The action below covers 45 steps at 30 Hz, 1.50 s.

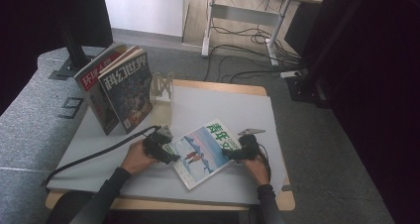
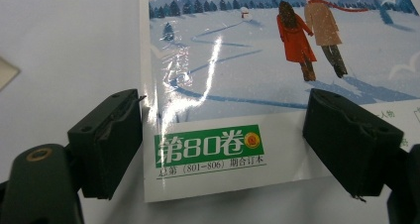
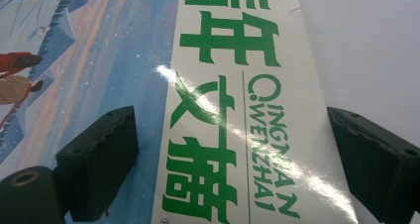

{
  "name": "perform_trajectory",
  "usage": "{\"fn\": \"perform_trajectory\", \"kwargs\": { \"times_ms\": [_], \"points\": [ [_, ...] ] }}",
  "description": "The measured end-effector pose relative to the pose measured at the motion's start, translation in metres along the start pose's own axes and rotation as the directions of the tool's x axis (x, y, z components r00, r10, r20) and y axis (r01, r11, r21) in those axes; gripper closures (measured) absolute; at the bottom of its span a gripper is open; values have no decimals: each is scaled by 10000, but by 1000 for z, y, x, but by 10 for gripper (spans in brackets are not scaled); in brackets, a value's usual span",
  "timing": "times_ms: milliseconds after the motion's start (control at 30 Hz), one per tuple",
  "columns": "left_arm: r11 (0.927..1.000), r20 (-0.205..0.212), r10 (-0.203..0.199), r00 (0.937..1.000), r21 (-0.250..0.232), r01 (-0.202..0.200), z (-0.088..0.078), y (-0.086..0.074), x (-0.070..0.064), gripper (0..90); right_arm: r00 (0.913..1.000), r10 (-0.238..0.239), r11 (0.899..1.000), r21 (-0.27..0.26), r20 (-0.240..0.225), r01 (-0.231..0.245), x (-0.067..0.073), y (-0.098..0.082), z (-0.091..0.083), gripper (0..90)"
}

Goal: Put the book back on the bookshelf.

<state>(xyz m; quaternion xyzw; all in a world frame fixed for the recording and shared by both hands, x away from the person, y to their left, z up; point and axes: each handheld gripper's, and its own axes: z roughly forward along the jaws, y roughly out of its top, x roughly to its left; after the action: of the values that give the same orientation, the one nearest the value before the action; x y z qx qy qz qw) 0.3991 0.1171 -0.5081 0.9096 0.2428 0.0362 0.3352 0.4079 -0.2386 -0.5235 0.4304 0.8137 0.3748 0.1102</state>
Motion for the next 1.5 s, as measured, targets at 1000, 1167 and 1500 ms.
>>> {"fn": "perform_trajectory", "kwargs": {
  "times_ms": [1000, 1167, 1500],
  "points": [
    [9992, -23, 43, 10000, -406, -44, -28, -43, -19, 145, 9979, -627, 9980, -103, -166, 625, 25, -8, -3, 48],
    [9987, 143, 2, 9999, -501, 5, -30, -47, -16, 141, 9981, -553, 9983, -145, 259, 556, 19, -17, -14, 25],
    [9988, 252, 17, 9997, -499, -4, -30, -49, -17, 137, 9957, -624, 9979, -136, 685, 635, 17, -31, -29, 32]
  ]
}}
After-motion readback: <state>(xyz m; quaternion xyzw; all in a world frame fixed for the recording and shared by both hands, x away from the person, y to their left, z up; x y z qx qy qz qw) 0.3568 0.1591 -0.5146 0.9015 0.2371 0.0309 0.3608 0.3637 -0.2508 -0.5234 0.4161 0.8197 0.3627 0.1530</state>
